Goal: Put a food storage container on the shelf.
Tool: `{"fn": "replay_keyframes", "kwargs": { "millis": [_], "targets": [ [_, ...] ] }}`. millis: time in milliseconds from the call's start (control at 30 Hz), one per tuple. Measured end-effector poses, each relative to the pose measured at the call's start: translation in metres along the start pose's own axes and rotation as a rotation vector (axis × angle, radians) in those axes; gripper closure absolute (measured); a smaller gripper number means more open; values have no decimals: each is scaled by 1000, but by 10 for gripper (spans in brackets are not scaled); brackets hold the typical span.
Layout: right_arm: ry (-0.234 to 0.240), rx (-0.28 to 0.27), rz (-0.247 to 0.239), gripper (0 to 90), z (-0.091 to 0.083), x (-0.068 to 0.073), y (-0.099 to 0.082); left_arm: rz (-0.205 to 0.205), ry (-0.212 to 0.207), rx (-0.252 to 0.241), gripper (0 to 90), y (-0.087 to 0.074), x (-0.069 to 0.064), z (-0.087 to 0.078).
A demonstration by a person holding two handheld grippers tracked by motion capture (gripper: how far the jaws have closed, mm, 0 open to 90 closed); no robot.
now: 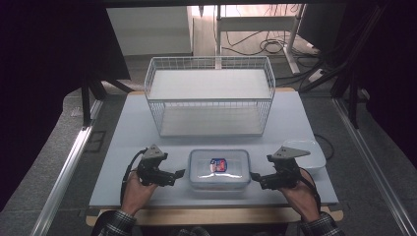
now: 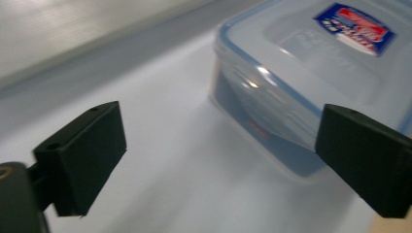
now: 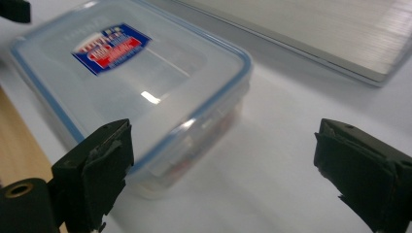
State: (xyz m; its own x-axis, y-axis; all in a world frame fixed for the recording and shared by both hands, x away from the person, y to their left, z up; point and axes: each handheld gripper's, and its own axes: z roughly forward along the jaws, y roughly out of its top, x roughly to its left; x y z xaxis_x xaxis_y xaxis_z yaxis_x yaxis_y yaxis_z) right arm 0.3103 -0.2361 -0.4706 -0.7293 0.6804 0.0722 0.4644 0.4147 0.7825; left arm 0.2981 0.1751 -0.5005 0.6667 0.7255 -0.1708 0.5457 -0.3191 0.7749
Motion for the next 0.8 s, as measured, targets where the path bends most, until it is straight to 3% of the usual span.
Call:
{"fn": "replay_keyframes", "kwargs": {
  "millis": [133,233,367,500,567,633,667,800],
  "targets": [
    [37,34,11,32,6,5,6,25,-11,48,53,7,-6,4],
    [59,78,16,21,13,8,8,22,-77,58,36,10,-9,7],
    [89,138,28,23,22,8,10,18,-131,78,24,13,-10,15],
    [102,152,51,30,29,6,13,13,-167,92,38,20,-9,26],
    [118,154,70,28,35,4,15,-8,-210,99,39,21,-7,33],
    [171,165,116,23,44,0,18,-49,-268,103,34,20,-3,40],
    [171,165,116,23,44,0,18,-66,-292,104,34,20,-1,42],
    [258,193,194,37,55,-4,18,-105,-367,113,43,17,3,48]
  ]
}}
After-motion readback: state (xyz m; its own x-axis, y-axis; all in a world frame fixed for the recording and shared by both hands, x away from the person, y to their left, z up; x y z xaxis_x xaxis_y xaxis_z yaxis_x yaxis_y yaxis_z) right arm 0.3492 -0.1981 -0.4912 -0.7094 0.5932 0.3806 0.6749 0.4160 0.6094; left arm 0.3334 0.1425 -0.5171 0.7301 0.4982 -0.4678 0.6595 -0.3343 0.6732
